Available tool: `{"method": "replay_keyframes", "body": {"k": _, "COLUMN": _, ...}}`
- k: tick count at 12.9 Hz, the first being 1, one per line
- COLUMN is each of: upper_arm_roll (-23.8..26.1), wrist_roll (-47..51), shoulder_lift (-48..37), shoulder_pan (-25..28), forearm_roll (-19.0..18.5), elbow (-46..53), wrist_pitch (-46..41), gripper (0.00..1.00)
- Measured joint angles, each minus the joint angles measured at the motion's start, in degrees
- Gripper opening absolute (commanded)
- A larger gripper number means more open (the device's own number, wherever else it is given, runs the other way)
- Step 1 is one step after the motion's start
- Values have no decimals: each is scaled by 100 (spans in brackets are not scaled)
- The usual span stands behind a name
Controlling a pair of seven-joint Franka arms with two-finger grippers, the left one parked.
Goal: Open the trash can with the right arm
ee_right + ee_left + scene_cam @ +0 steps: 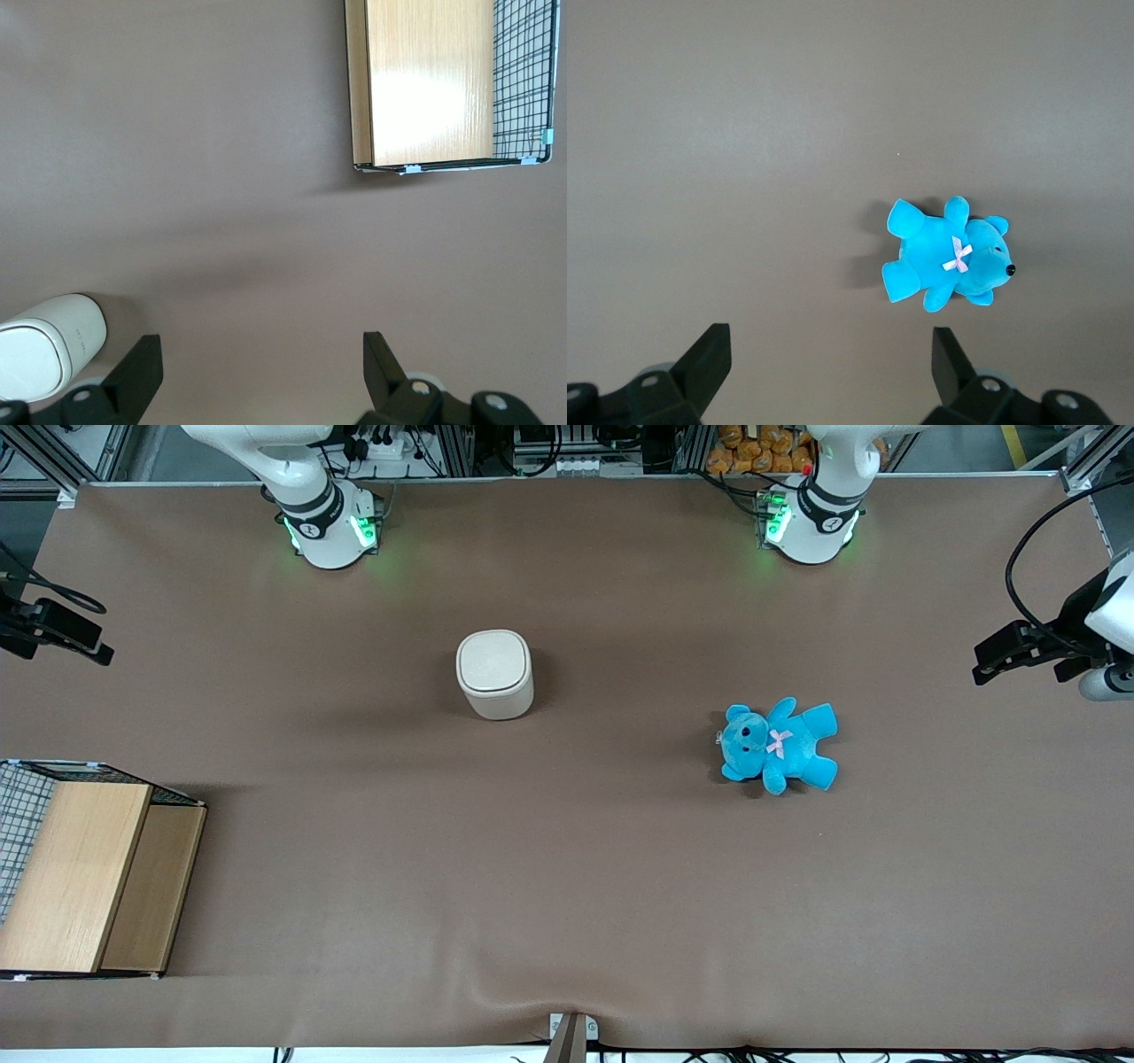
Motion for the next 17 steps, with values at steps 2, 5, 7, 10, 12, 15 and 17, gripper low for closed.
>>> {"method": "replay_keyframes", "body": {"k": 2, "upper_arm_roll": 0, "wrist_roll": 0, "shoulder_lift": 6, "shoulder_pan": 0, "forearm_roll": 0, "elbow": 0, "wrist_pitch": 0, "gripper": 100}}
{"method": "replay_keyframes", "body": {"k": 5, "upper_arm_roll": 0, "wrist_roll": 0, "shoulder_lift": 50, "shoulder_pan": 0, "forearm_roll": 0, "elbow": 0, "wrist_pitch": 0, "gripper": 100}}
{"method": "replay_keyframes", "body": {"k": 7, "upper_arm_roll": 0, "wrist_roll": 0, "shoulder_lift": 97, "shoulder_pan": 0, "forearm_roll": 0, "elbow": 0, "wrist_pitch": -4, "gripper": 100}}
{"method": "replay_keyframes", "body": {"k": 10, "upper_arm_roll": 1, "wrist_roll": 3, "shoulder_lift": 161, "shoulder_pan": 0, "forearm_roll": 0, "elbow": -11, "wrist_pitch": -73, "gripper": 100}}
{"method": "replay_keyframes", "body": {"k": 12, "upper_arm_roll": 2, "wrist_roll": 4, "shoulder_lift": 166, "shoulder_pan": 0, "forearm_roll": 1, "elbow": -12, "wrist_pitch": -223, "gripper": 100}}
{"method": "replay_keyframes", "body": {"k": 15, "upper_arm_roll": 33, "wrist_roll": 4, "shoulder_lift": 166, "shoulder_pan": 18, "forearm_roll": 2, "elbow": -13, "wrist_pitch": -294, "gripper": 100}}
{"method": "replay_keyframes", "body": {"k": 17, "upper_arm_roll": 45, "wrist_roll": 5, "shoulder_lift": 166, "shoulder_pan": 49, "forearm_roll": 8, "elbow": -17, "wrist_pitch": -300, "gripper": 100}}
